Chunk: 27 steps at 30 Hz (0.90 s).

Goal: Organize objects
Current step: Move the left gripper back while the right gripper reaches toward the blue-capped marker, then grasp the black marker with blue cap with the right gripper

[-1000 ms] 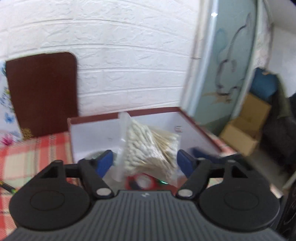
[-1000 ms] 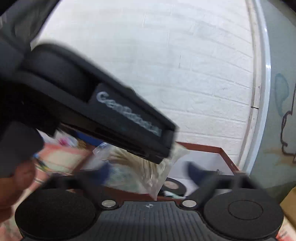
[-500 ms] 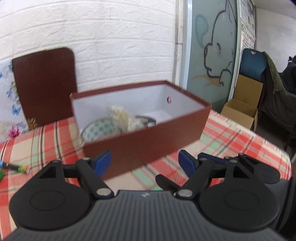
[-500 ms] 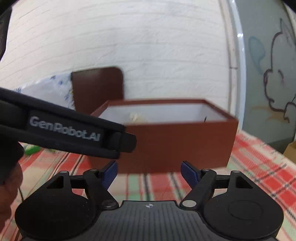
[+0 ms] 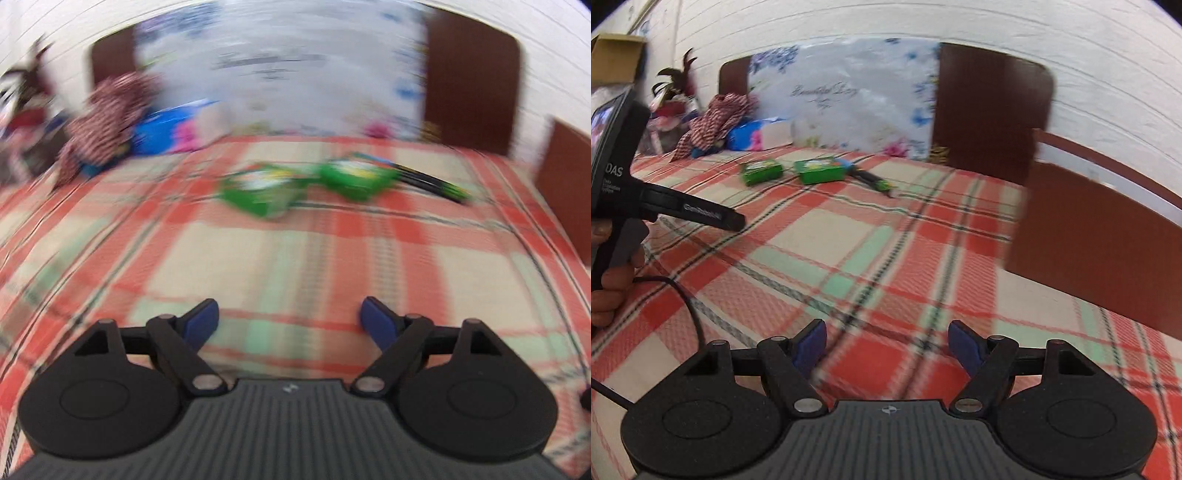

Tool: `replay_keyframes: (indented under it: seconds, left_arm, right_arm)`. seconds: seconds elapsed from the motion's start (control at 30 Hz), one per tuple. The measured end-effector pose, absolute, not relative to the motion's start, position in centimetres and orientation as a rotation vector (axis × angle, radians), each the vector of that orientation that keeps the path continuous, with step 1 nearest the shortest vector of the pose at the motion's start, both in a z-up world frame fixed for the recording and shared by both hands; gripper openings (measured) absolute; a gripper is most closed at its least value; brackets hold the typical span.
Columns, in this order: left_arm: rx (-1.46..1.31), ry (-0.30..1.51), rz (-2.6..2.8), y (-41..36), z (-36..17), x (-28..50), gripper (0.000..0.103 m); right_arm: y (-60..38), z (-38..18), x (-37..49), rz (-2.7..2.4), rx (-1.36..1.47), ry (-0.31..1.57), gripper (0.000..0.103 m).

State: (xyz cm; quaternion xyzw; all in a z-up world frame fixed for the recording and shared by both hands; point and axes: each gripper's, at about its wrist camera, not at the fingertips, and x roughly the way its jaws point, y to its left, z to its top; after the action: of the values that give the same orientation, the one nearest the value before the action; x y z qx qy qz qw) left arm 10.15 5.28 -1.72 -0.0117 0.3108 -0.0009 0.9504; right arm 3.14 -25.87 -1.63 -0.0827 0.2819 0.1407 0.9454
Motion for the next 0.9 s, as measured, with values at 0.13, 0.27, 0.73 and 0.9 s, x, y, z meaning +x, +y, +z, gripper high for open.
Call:
replay_keyframes:
  seconds: [0.13,0.27,0.73,0.9]
  left_arm:
    - [-0.136,0.583,0.004,7.9,-1.8,10.2,0.088]
    - [-0.109,0.570,-0.025,7.1,-2.0,10.4,0.090]
    - [-0.209,0.540,-0.082,8.1,-2.1,10.0,0.093]
    - [-0.185,0.550,-0.080,7.7,-2.0,10.1,0.094]
  right_arm:
    - [-22.8,-0.7,6.5,0.310,-0.175,0.509,0.072]
    - [-20.2,0.6,11.8,0.287,-0.244,0.410,0.069]
    - [-20.4,-1.3,15.6,0.215,-0.317,0.562,0.017]
    - [-26.1,-1.1,3.4,0.199,-0.114,0.615,0.017]
